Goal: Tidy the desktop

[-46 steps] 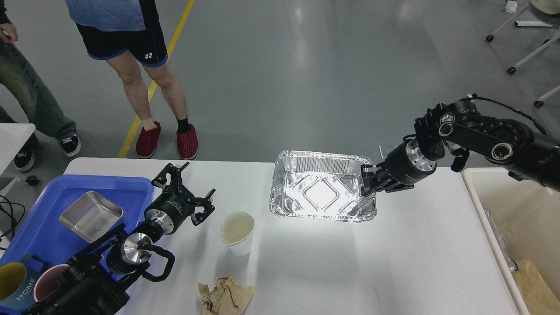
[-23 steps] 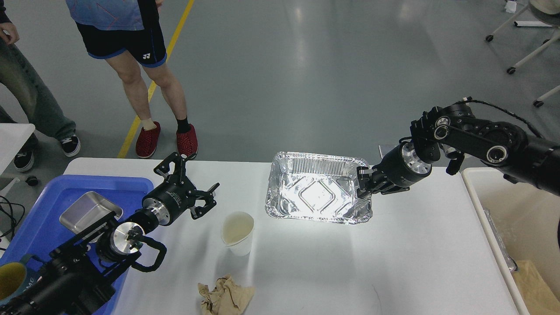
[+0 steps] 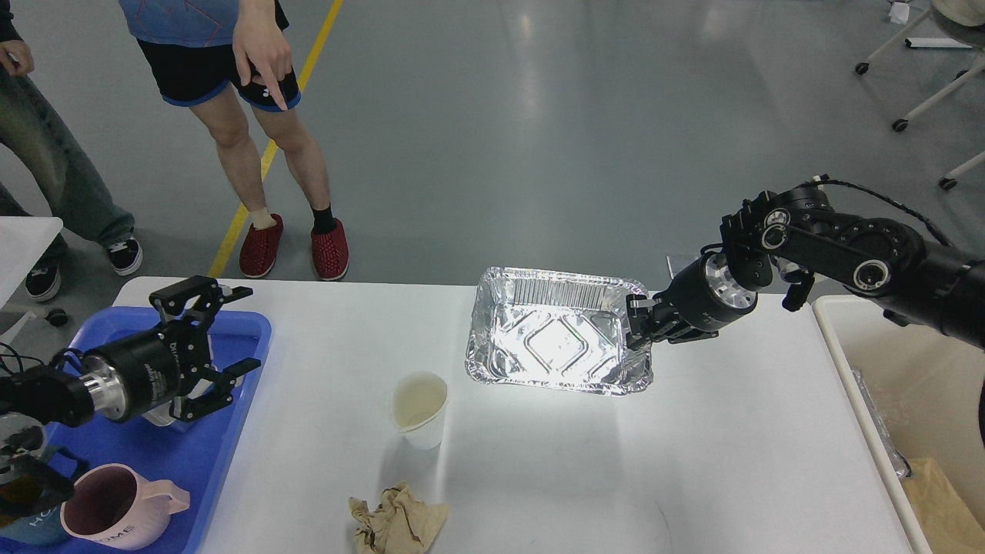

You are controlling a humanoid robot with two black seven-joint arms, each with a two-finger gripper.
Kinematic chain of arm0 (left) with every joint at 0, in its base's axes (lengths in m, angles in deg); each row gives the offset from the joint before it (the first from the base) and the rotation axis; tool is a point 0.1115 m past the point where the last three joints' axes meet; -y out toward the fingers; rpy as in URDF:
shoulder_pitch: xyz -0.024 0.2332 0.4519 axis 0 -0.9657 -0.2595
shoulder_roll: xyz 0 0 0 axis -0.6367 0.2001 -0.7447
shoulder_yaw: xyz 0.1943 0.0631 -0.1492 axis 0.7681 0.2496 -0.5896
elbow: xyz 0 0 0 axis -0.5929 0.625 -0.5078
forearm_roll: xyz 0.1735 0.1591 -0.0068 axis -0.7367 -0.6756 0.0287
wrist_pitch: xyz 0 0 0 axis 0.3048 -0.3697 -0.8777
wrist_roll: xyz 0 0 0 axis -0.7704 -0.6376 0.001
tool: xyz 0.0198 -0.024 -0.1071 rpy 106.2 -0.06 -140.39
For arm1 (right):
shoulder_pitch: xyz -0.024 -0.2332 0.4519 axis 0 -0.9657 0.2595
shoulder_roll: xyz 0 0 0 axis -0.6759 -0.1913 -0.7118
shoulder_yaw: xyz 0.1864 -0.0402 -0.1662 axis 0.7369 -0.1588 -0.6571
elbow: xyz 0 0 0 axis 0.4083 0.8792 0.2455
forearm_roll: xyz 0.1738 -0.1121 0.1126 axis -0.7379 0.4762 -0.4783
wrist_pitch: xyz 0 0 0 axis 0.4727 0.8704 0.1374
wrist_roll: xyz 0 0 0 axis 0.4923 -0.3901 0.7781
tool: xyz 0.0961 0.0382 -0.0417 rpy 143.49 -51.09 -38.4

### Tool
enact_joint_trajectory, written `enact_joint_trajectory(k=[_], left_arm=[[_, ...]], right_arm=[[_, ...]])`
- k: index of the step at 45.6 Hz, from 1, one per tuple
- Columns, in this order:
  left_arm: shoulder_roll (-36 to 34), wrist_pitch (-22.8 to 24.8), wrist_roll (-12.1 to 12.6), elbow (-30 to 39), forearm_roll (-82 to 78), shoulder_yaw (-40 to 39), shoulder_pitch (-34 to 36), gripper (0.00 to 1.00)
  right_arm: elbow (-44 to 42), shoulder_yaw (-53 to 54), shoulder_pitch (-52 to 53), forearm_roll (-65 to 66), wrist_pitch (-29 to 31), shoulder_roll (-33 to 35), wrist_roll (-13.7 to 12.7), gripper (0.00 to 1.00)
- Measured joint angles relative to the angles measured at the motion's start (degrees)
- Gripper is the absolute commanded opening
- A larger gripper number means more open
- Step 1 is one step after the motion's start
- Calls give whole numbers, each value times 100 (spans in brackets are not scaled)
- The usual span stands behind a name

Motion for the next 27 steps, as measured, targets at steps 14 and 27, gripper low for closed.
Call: enact_joint_trajectory(k=[14,27], left_arm=[[-1474,768,1016,589,-464,1043,806,96],[-2105,1079,960,706,-869,1098,853,95]], right_arm=[[31,24,-10,0,-9,17,12,0],[32,71,-71,-6,-61,-4,14,0]])
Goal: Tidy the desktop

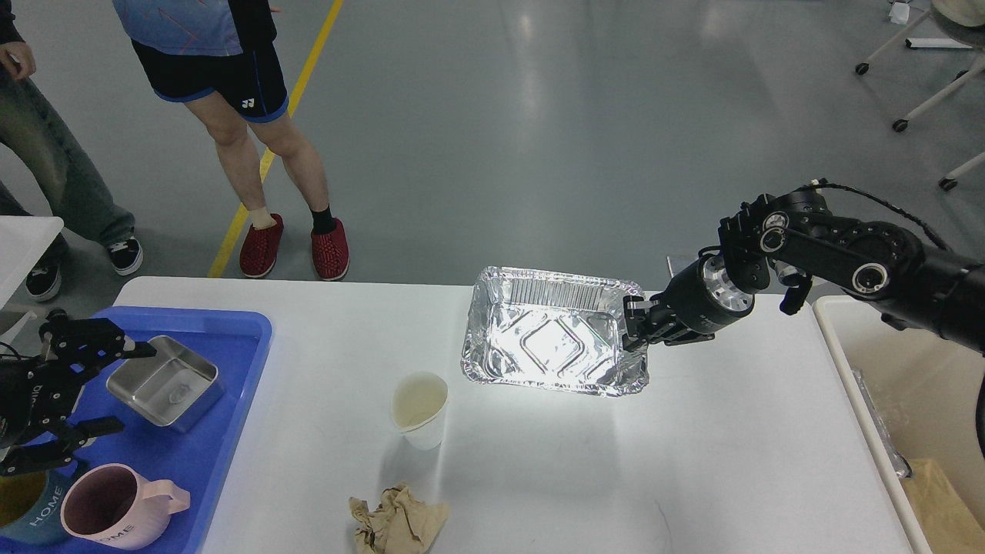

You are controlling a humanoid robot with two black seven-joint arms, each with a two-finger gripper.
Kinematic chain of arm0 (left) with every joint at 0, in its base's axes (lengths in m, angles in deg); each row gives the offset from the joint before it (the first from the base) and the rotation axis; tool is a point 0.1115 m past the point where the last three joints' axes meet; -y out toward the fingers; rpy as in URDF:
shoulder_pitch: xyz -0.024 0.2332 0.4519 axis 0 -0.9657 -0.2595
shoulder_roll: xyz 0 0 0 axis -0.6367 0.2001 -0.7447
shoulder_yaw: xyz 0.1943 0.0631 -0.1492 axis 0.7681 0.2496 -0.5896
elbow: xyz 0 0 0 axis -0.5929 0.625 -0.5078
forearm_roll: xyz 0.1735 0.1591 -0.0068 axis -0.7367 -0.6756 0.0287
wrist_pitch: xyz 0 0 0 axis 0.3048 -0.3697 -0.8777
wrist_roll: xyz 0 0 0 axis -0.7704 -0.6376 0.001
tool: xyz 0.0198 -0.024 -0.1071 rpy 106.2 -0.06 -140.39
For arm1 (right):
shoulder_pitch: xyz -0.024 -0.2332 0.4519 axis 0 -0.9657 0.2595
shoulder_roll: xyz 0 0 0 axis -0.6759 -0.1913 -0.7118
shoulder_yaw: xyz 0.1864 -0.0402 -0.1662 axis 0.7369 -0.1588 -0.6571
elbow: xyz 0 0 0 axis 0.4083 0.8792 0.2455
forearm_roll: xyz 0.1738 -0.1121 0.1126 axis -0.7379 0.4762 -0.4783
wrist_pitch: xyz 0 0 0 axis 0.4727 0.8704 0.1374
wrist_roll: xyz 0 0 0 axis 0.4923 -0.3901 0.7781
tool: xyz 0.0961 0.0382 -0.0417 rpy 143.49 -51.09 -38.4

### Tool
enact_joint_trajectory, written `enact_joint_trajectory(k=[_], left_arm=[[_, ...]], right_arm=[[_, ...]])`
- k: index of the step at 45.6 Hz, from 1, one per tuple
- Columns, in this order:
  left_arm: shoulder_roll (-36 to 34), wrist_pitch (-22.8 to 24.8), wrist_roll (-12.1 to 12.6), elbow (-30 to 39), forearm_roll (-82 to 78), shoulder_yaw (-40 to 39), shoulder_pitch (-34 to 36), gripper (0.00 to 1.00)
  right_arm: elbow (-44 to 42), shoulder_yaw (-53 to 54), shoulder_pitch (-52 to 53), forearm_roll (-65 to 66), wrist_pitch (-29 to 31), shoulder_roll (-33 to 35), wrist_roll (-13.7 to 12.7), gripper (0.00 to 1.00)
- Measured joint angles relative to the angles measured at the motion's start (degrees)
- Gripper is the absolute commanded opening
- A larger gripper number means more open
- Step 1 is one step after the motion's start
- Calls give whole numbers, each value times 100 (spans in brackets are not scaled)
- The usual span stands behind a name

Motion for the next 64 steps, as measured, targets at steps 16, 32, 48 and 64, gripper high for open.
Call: enact_joint_trajectory(k=[16,32,48,64], left_arm=[[1218,-135,341,-69,-1213,26,492,90],[3161,-335,838,-1042,-1741,1139,1684,89],[4609,-350,819,-1998,-1742,1846,2214,88],[5064,-476,819,-2311,-1742,2148,2277,85]], right_arm=[[9,58,-68,-4,-7,5,28,0],[45,122,-135,5,-65,5,35,0],[106,164,-233,6,-136,52,35,0],[106,167,-234,6,-136,57,40,0]])
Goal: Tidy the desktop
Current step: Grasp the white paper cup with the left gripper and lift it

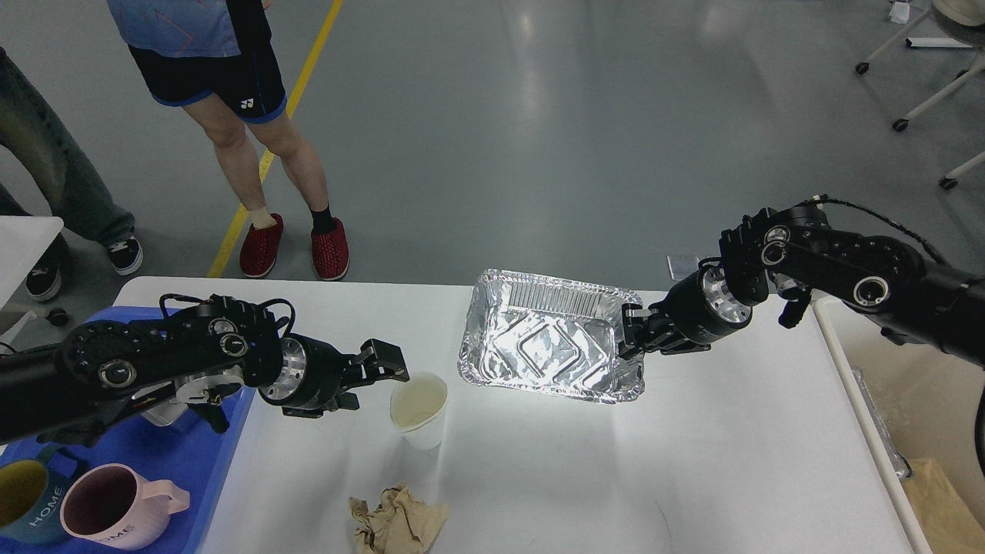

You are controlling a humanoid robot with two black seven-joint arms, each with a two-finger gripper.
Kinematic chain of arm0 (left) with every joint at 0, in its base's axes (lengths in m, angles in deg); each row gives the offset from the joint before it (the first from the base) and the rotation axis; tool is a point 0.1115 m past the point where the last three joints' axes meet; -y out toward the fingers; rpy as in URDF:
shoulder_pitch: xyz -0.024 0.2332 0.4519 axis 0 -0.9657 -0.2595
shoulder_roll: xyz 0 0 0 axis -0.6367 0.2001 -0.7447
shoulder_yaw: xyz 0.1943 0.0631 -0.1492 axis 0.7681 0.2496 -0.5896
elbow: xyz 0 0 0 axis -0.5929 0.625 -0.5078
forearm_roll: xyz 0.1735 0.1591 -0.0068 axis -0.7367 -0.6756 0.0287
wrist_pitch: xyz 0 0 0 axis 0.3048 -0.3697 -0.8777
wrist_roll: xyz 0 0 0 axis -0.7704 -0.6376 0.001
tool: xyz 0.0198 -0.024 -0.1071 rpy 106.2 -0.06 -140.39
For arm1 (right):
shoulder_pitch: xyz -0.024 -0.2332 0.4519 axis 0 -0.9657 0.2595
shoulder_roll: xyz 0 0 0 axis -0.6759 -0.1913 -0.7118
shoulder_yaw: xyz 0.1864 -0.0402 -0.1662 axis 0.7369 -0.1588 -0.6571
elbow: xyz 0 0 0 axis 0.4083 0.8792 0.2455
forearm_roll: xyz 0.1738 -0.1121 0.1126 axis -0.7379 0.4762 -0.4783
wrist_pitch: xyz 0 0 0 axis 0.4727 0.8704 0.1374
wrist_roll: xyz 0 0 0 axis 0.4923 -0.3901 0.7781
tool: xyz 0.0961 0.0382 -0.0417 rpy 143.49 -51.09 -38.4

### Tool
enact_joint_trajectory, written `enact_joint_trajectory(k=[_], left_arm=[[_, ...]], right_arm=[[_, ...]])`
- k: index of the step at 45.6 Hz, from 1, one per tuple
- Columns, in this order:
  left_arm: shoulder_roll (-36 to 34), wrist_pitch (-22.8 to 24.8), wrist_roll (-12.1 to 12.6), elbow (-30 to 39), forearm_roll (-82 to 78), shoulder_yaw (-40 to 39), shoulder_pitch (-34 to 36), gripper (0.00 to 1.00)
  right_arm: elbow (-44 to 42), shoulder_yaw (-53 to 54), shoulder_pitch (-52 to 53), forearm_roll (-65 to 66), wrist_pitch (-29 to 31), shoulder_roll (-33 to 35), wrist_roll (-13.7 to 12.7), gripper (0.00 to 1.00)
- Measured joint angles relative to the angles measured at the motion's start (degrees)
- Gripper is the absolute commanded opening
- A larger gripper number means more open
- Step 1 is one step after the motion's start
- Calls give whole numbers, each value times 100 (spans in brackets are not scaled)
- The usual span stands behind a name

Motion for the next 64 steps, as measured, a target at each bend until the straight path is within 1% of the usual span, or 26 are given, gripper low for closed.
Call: enact_joint_trajectory(k=[10,17,19,20,27,29,31,35,39,42,60,64], left_arm=[[246,-124,-14,-247,9,51,-95,83],[462,-152,-28,-380,9,51,-222,74],[480,-172,-28,-388,9,55,-248,68],[486,-185,-26,-392,10,61,-260,64],[504,-223,14,-401,9,207,-297,22],[505,-223,35,-401,9,242,-297,16],[506,-215,71,-401,9,263,-292,13],[506,-193,239,-400,11,262,-262,3],[506,-188,449,-399,16,237,-239,1],[506,-188,530,-399,16,233,-234,0],[474,-173,622,-378,-61,221,-197,0],[352,-119,648,-294,-66,215,-56,0]], right_arm=[[-1,0,0,0,0,0,4,0],[-1,0,-1,0,0,0,5,0],[-1,0,-4,0,-1,1,5,0],[-1,0,-5,0,-5,2,5,0],[-1,5,-37,0,-32,7,5,0],[-1,5,-40,0,-39,4,5,0],[-1,5,-43,0,-41,2,5,0],[-1,7,-44,0,-43,2,5,0],[-1,8,-51,0,-43,1,5,0],[-1,9,-63,0,-49,1,5,0],[8,49,-114,0,-78,17,5,0],[8,52,-114,0,-78,18,5,0]])
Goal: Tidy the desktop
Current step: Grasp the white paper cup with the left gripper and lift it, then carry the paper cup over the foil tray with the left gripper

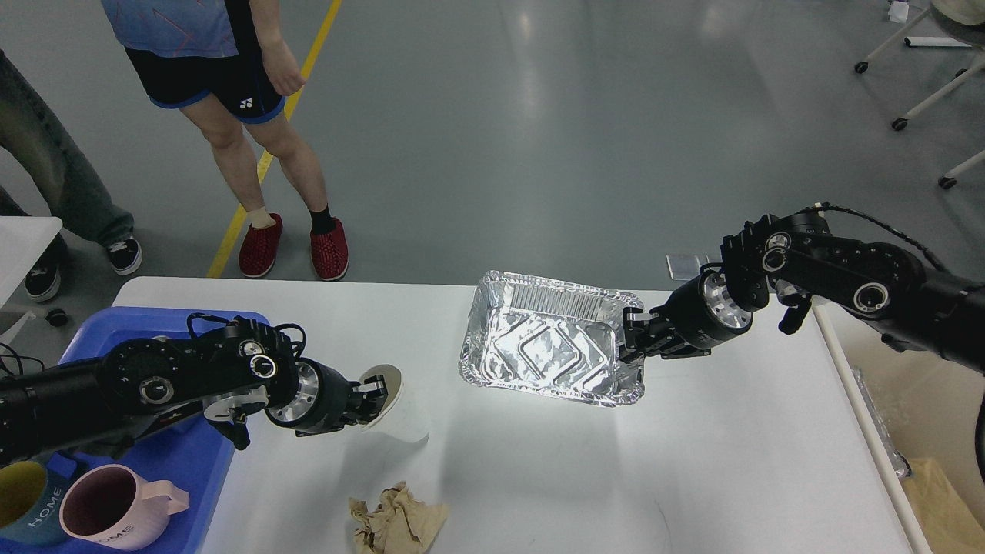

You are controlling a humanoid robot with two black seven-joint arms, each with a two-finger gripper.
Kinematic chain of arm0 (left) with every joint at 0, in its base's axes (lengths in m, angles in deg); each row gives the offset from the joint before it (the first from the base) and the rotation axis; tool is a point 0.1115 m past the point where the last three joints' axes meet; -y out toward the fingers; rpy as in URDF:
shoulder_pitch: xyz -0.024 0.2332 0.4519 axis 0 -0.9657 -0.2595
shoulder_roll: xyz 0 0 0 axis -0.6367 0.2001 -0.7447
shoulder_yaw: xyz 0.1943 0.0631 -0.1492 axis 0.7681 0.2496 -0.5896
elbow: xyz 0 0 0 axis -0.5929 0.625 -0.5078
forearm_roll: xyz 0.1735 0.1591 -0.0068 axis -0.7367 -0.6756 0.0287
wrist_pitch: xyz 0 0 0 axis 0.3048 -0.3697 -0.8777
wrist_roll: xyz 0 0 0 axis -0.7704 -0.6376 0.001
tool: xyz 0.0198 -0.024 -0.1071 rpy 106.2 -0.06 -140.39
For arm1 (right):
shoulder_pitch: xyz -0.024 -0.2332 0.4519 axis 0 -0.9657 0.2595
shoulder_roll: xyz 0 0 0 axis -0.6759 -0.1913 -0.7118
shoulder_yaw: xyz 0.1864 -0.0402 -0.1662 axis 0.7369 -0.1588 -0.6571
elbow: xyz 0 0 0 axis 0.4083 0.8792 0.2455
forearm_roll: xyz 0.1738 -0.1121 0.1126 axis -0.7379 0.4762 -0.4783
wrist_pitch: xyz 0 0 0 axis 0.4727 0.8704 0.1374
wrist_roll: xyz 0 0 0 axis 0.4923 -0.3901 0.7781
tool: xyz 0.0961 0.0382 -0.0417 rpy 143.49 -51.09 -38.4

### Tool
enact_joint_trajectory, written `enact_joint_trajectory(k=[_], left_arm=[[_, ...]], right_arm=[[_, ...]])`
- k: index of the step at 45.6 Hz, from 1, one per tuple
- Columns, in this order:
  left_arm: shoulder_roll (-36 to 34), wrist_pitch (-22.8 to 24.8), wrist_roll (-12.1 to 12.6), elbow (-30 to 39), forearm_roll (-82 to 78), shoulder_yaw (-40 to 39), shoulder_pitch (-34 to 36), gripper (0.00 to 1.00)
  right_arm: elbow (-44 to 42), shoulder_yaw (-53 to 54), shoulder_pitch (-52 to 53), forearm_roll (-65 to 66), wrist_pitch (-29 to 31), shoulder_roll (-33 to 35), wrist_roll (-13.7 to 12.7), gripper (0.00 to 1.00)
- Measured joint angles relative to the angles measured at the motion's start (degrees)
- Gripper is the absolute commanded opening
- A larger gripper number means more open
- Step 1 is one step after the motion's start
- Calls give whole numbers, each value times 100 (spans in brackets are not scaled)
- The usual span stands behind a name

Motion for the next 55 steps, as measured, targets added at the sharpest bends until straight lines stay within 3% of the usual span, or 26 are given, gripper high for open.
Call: enact_joint_trajectory(k=[8,22,30,42,48,55], left_arm=[[-760,351,120,572,36,-10,679,0],[-2892,1100,422,2123,110,-3,2159,0],[-3706,1742,517,2362,316,-3,3159,0],[-3967,2255,626,2375,710,3,4311,0],[-3802,2253,635,2372,747,3,4396,0],[-3096,1983,636,2231,752,32,4250,0]], right_arm=[[0,1,-1,7,0,0,0,0],[0,1,-1,9,-16,1,0,0],[0,1,-1,9,-18,-16,0,0],[0,1,31,9,-36,-52,0,0],[1,1,34,9,-36,-51,0,0],[24,1,33,9,-36,-42,0,0]])
